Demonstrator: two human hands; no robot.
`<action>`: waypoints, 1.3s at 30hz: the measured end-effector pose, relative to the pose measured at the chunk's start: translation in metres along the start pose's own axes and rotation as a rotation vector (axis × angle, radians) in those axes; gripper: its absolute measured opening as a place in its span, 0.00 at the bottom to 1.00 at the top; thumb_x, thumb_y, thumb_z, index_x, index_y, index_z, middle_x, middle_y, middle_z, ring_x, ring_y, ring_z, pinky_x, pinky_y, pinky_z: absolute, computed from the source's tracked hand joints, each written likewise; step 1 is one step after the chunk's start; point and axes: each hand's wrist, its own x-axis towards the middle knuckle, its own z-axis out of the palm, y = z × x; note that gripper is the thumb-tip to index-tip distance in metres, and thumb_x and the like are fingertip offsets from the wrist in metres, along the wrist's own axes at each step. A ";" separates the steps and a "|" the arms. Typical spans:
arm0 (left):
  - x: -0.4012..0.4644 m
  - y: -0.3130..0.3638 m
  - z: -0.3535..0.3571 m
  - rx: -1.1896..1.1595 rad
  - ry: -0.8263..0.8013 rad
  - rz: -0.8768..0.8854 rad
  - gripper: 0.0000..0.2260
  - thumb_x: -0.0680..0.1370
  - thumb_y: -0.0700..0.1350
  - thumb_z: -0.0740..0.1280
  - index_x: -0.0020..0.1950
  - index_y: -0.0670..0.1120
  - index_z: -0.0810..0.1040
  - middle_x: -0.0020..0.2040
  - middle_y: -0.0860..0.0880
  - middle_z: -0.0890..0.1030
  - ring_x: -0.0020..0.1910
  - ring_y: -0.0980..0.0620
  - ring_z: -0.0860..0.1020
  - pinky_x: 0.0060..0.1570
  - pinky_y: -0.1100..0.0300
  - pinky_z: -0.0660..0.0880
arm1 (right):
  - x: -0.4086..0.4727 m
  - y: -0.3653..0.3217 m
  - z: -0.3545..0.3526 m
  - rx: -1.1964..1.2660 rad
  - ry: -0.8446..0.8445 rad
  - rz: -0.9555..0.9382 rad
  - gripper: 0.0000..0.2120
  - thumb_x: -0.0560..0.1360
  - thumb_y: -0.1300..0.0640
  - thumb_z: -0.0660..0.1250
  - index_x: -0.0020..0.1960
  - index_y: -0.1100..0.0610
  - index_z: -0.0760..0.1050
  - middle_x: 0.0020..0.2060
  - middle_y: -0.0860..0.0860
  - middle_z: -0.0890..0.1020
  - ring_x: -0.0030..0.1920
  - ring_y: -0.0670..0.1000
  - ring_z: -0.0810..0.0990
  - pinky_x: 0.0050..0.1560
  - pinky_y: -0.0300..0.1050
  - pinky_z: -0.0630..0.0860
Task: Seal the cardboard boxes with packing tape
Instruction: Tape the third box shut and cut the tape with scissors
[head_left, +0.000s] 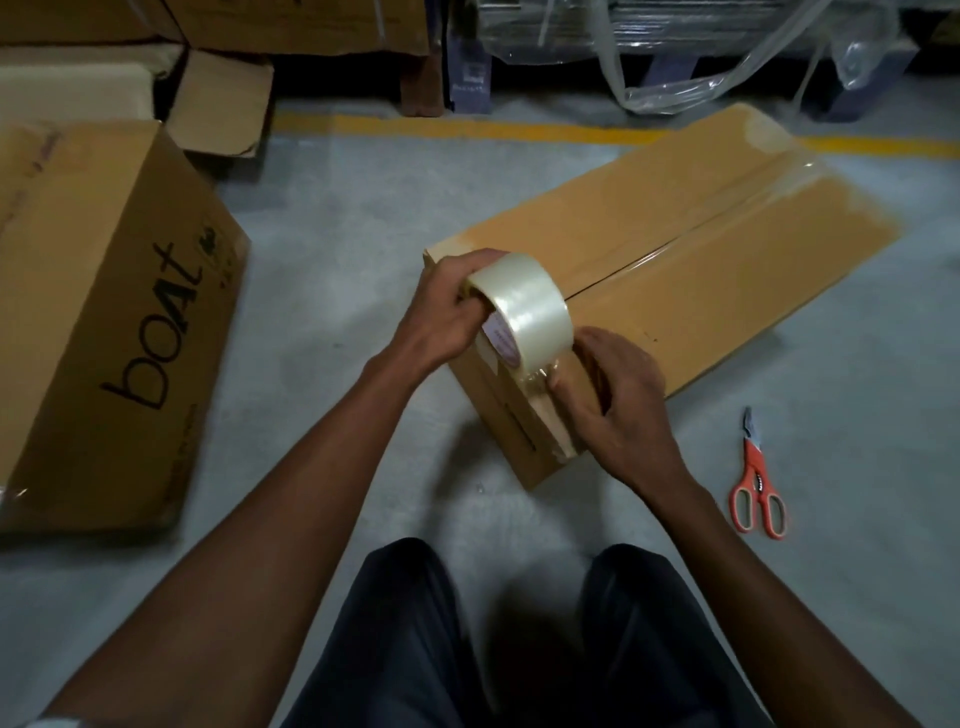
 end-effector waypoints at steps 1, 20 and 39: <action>0.002 -0.002 -0.003 0.008 0.005 0.012 0.20 0.76 0.31 0.63 0.64 0.43 0.83 0.60 0.50 0.84 0.64 0.53 0.80 0.66 0.53 0.76 | -0.006 -0.004 0.003 -0.093 0.033 -0.018 0.26 0.81 0.39 0.60 0.74 0.52 0.70 0.72 0.49 0.72 0.73 0.52 0.69 0.73 0.64 0.63; 0.054 -0.029 -0.068 0.348 0.221 0.342 0.21 0.75 0.34 0.68 0.66 0.45 0.83 0.56 0.45 0.85 0.55 0.50 0.83 0.50 0.58 0.79 | -0.021 -0.012 0.005 -0.502 -0.090 -0.044 0.40 0.82 0.30 0.41 0.81 0.55 0.60 0.79 0.55 0.64 0.78 0.59 0.62 0.77 0.62 0.57; 0.098 -0.054 -0.104 0.440 0.440 0.315 0.17 0.75 0.36 0.68 0.63 0.43 0.84 0.58 0.43 0.85 0.57 0.51 0.80 0.58 0.71 0.70 | 0.008 -0.062 0.010 -0.247 -0.128 0.057 0.34 0.82 0.37 0.45 0.82 0.55 0.55 0.79 0.56 0.61 0.79 0.57 0.59 0.77 0.65 0.58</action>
